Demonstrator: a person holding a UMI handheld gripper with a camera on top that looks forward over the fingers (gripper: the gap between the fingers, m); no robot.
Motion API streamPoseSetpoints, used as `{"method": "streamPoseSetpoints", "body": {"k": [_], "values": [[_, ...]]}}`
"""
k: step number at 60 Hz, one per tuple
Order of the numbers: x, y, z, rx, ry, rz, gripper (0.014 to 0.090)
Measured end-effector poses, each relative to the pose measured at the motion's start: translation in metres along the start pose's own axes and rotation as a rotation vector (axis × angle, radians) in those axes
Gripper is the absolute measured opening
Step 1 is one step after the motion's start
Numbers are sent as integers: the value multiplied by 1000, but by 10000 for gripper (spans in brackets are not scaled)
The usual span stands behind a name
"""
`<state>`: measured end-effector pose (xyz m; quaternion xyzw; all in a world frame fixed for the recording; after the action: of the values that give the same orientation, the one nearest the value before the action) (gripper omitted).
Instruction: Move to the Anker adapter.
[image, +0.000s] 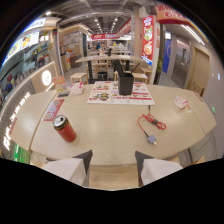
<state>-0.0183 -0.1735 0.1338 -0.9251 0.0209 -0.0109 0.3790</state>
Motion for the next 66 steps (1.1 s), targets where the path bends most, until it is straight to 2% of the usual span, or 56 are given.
{"method": "streamPoseSetpoints", "body": {"k": [20,37,45,66], "values": [[24,3,3,0,13,4,843],[101,17,13,-32,87,2,846],[134,7,32,-25,114,-2,846],[162,-36,123,-29,63,-19,847]]}}
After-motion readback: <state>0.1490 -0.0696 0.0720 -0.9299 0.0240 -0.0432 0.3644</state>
